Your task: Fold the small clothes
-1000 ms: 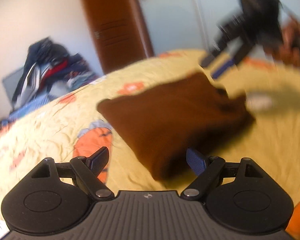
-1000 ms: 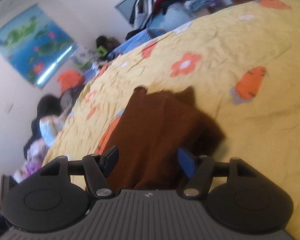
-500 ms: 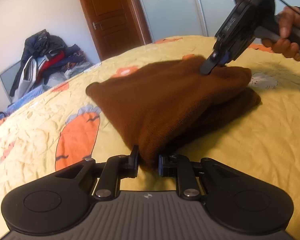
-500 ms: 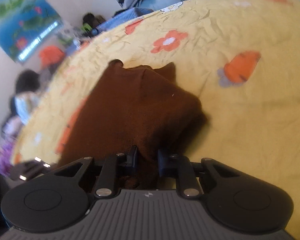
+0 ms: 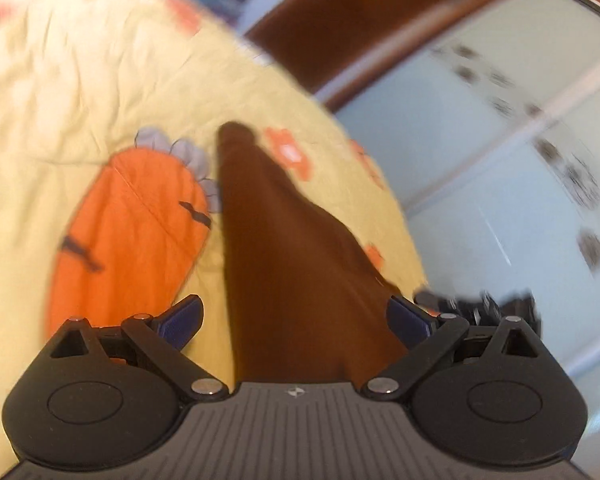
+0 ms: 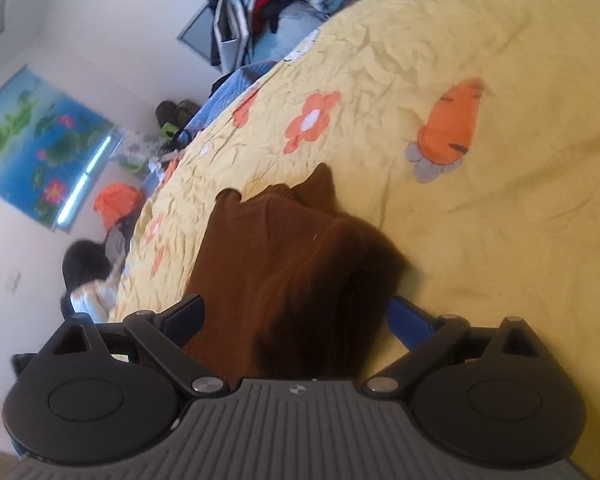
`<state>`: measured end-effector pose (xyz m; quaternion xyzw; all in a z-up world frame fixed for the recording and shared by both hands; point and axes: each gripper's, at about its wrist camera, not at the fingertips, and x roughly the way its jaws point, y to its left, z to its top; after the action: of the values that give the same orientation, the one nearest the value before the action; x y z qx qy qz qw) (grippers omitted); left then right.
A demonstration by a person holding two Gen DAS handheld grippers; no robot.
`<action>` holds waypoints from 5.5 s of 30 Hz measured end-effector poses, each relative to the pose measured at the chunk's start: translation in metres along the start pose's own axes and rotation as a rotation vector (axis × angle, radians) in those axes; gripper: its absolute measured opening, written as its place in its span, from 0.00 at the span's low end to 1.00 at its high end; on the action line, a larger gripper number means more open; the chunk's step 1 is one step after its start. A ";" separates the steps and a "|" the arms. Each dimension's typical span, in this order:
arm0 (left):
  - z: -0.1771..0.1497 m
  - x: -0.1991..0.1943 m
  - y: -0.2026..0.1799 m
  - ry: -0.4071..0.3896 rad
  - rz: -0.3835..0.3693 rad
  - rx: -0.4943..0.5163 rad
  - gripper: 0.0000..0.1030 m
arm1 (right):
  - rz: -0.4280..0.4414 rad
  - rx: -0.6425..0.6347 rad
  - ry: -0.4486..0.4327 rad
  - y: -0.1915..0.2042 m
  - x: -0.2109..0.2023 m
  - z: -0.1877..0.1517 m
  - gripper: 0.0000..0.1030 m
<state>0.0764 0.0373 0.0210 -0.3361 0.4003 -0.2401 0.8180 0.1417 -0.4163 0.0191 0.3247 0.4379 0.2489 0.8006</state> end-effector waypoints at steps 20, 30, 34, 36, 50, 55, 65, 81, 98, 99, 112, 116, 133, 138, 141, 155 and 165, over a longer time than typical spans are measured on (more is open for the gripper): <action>0.092 -0.014 -0.023 -0.133 0.246 0.235 0.15 | 0.191 -0.041 -0.007 0.055 0.102 0.020 0.32; 0.036 -0.056 0.057 0.012 0.102 -0.087 0.75 | 0.176 0.024 0.073 0.062 0.105 -0.011 0.90; 0.011 -0.062 0.053 -0.042 0.066 -0.065 0.77 | 0.189 -0.016 0.149 0.072 0.103 -0.033 0.87; 0.011 -0.056 0.042 -0.023 0.115 -0.025 0.67 | 0.157 -0.041 0.190 0.078 0.116 -0.038 0.76; -0.026 -0.096 -0.019 -0.090 0.416 0.326 0.50 | 0.124 -0.169 0.244 0.089 0.078 -0.061 0.44; -0.037 -0.087 -0.066 -0.240 0.394 0.608 0.82 | 0.185 -0.238 -0.007 0.130 0.043 -0.010 0.51; -0.058 0.007 -0.048 -0.157 0.431 0.749 0.86 | 0.040 -0.321 0.137 0.139 0.193 0.024 0.47; -0.052 0.003 -0.041 -0.161 0.387 0.723 0.94 | 0.050 -0.389 0.269 0.223 0.256 0.049 0.67; -0.054 0.001 -0.038 -0.155 0.367 0.709 0.98 | -0.012 -0.444 0.129 0.203 0.191 0.038 0.90; -0.055 0.002 -0.038 -0.154 0.367 0.710 0.99 | -0.070 -0.470 0.144 0.198 0.192 0.032 0.90; -0.065 -0.059 -0.038 -0.261 0.412 0.561 1.00 | -0.033 -0.450 0.050 0.189 0.144 0.029 1.00; -0.033 -0.086 0.014 -0.217 0.311 0.149 1.00 | -0.083 -0.383 0.010 0.154 0.104 0.023 1.00; -0.003 -0.055 0.041 -0.058 0.184 0.014 0.69 | -0.003 -0.105 0.040 0.070 0.098 0.008 0.55; -0.018 -0.071 0.041 -0.049 0.170 0.028 0.82 | 0.088 -0.161 0.055 0.101 0.060 -0.021 0.90; -0.020 -0.063 0.036 -0.064 0.183 0.049 0.81 | 0.081 -0.220 0.135 0.118 0.069 -0.037 0.84; -0.085 -0.106 -0.004 -0.146 0.520 0.559 0.59 | 0.048 -0.251 0.087 0.113 0.034 -0.063 0.98; -0.079 -0.073 -0.010 -0.158 0.593 0.581 0.16 | -0.012 -0.251 0.185 0.112 0.058 -0.084 0.61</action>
<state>-0.0303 0.0505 0.0285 0.0207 0.3313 -0.0706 0.9406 0.0850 -0.2769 0.0367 0.1950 0.4769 0.3257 0.7927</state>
